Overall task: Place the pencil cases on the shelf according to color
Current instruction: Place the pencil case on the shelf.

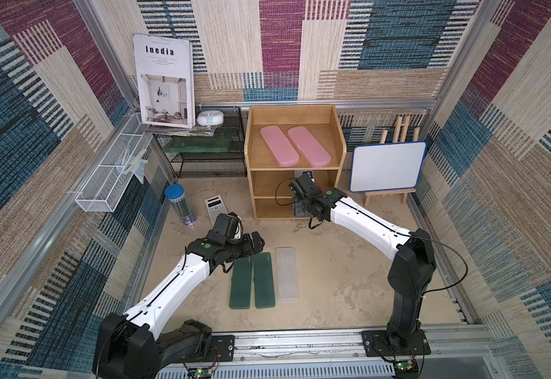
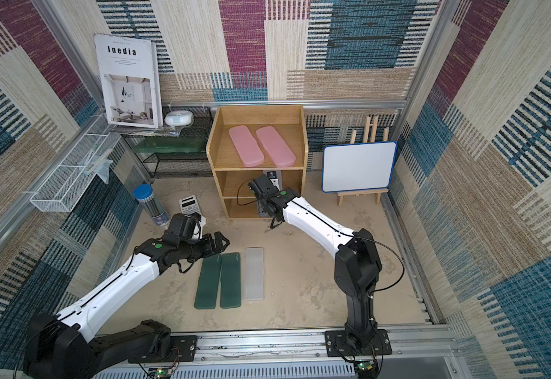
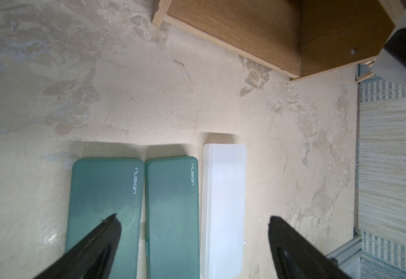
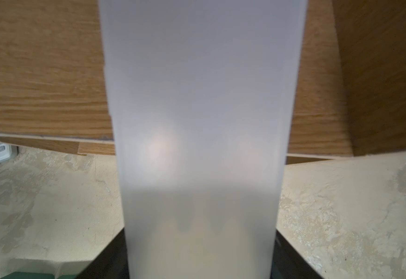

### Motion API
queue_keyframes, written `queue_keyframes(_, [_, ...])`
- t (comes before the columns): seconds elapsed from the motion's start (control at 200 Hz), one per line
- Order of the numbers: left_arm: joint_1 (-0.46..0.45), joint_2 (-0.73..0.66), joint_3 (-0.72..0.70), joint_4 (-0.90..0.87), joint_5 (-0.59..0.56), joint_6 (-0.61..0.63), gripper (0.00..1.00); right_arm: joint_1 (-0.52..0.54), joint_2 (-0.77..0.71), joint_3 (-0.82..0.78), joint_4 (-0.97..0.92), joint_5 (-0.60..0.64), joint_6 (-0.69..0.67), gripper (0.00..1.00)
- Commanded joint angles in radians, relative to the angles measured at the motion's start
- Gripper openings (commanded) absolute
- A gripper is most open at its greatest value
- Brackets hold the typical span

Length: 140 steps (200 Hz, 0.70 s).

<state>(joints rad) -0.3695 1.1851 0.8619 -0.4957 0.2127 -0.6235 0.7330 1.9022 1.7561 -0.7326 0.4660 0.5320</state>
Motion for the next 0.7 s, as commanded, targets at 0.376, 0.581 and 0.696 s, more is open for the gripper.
queue_keyframes(0.376, [0.001,0.011,0.023,-0.003,0.027,0.027,1.0,0.0,-0.013,0.074,-0.071,-0.001,0.022,0.91])
queue_keyframes(0.581, [0.001,0.007,0.034,-0.014,0.025,0.031,0.99,0.0,-0.093,0.03,-0.08,-0.085,0.013,0.89])
queue_keyframes(0.696, [0.001,0.004,0.034,-0.018,0.025,0.031,0.99,0.003,-0.145,-0.022,-0.078,-0.135,0.016,0.85])
